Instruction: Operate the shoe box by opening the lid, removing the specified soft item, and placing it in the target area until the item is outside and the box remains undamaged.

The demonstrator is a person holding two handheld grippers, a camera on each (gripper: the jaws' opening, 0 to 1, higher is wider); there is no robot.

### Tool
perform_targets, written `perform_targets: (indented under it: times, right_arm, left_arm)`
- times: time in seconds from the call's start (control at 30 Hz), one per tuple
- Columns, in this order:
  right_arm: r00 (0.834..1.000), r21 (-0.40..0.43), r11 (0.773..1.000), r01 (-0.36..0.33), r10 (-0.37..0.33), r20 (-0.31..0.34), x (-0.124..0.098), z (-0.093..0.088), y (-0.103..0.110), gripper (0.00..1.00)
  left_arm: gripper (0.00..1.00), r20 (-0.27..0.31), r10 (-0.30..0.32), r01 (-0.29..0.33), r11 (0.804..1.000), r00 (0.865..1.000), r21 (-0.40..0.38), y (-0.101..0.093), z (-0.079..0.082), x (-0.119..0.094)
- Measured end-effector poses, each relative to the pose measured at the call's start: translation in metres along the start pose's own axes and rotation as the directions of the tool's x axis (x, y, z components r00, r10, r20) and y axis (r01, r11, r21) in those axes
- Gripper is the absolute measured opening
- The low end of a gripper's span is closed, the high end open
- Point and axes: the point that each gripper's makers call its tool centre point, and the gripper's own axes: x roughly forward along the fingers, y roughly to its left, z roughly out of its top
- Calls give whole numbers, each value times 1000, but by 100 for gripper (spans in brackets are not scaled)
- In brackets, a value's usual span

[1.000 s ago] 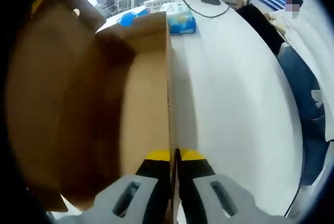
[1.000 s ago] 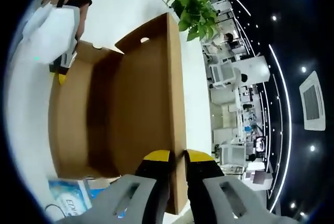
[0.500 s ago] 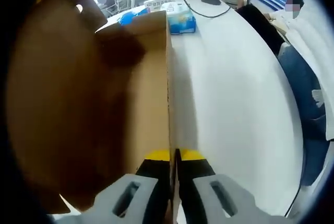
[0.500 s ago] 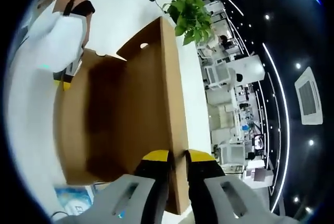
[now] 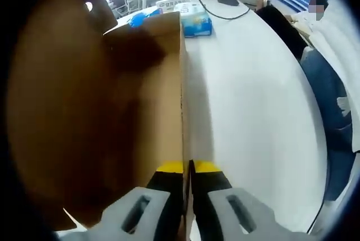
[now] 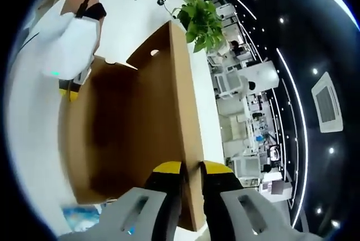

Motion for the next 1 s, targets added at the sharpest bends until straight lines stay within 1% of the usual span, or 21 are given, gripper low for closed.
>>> perform_targets:
  times: [0.13,0.3,0.37,0.4,0.47,0.6,0.7,0.77,1.0]
  right_arm:
    - [1000,11,1000,13,-13,8,-4,-1,5,10]
    - [1000,17,1000,24,-25,13,-8,1,7,10]
    - [999,-19,999,35,-35,3,-9,1,9,10]
    - [999,-17,999,34,-34,1,-9,1,11,10]
    - [999,-17,999,38,-38,2,-11,1,11,10]
    - [999,-13,999,46,-46,3,-15,2,15,11]
    - [999,4,999,50,-50,9,-17,2,18,11]
    - [999,39,998,52,-53,11,-19,2,21,12]
    - [998,46,997,69,-70,11,-27,3,32,13]
  left_arm:
    - [1,3,-2,2,1000,1000,-4,0,-1,1]
    - [1,-4,-3,3,1000,1000,11,-1,-1,1]
    - [1,-7,-3,3,1000,1000,10,-1,-1,2]
    - [1,-7,-4,4,1000,1000,15,-1,-1,2]
    - [1,-8,-7,7,1000,1000,-4,0,-1,3]
    - [1,-3,-5,5,1000,1000,1,0,-2,4]
    - [1,-3,-8,8,1000,1000,-3,0,-2,4]
    - [1,-3,-8,8,1000,1000,0,0,-2,4]
    - [1,3,-6,6,1000,1000,-9,0,-2,4]
